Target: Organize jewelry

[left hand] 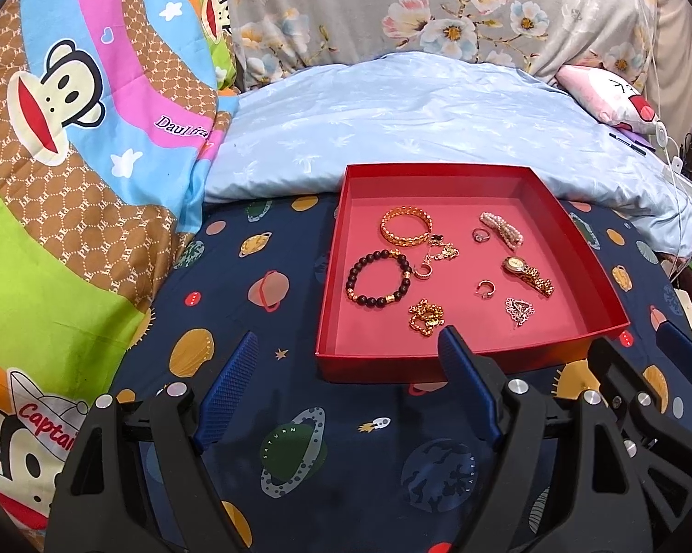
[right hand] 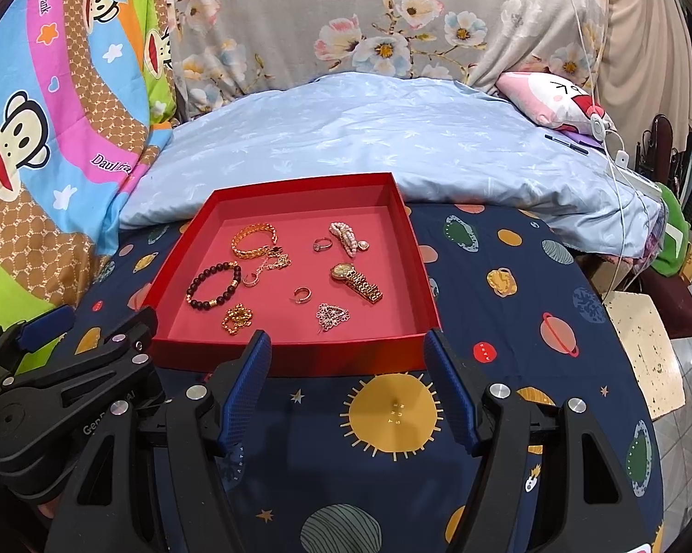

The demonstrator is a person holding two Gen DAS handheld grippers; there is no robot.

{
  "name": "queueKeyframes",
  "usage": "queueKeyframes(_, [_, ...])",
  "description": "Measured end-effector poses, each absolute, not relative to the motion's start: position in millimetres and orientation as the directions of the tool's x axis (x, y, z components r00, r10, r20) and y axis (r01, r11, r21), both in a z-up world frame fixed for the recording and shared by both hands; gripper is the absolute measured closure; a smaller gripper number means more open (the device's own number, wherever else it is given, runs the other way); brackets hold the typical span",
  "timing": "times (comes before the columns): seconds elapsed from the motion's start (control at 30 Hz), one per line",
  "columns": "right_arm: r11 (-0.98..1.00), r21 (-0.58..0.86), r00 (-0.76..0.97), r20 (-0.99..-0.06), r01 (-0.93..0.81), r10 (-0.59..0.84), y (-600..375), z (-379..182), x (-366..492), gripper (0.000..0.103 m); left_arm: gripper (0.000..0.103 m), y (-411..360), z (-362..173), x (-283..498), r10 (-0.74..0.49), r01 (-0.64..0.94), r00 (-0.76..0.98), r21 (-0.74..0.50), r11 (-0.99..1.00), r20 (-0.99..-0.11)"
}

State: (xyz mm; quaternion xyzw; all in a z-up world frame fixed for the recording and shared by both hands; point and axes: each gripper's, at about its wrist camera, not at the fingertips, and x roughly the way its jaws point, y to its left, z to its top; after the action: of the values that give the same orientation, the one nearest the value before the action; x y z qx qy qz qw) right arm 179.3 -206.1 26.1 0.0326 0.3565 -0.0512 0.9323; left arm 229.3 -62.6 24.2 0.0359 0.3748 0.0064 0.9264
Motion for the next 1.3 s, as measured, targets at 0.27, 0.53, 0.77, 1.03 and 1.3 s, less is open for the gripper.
queueKeyframes(0.27, [0.992, 0.027, 0.739, -0.669, 0.123, -0.074, -206.1, 26.1, 178.8, 0.036, 0.027, -65.4, 25.0, 228.9, 0.039, 0.018, 0.72, 0.076, 0.997, -0.693])
queueKeyframes(0.53, [0.992, 0.025, 0.739, -0.669, 0.123, -0.075, -206.1, 26.5, 179.4, 0.036, 0.028, -67.0, 26.7, 228.6, 0.041, 0.021, 0.723, 0.082, 0.996, -0.69])
queueKeyframes(0.77, [0.992, 0.025, 0.738, -0.67, 0.124, -0.075, -206.6, 26.5, 179.2, 0.036, 0.028, -67.9, 27.0, 228.4, 0.043, 0.02, 0.723, 0.083, 0.996, -0.69])
queueKeyframes(1.03, [0.992, 0.026, 0.737, -0.671, 0.124, -0.074, -207.6, 26.2, 179.1, 0.036, 0.028, -68.3, 27.6, 228.5, 0.043, 0.021, 0.723, 0.085, 0.996, -0.689])
queueKeyframes(1.3, [0.988, 0.023, 0.739, -0.667, 0.15, -0.096, -213.0, 26.6, 178.7, 0.03, 0.028, -65.8, 27.2, 231.2, 0.044, 0.012, 0.715, 0.075, 0.997, -0.698])
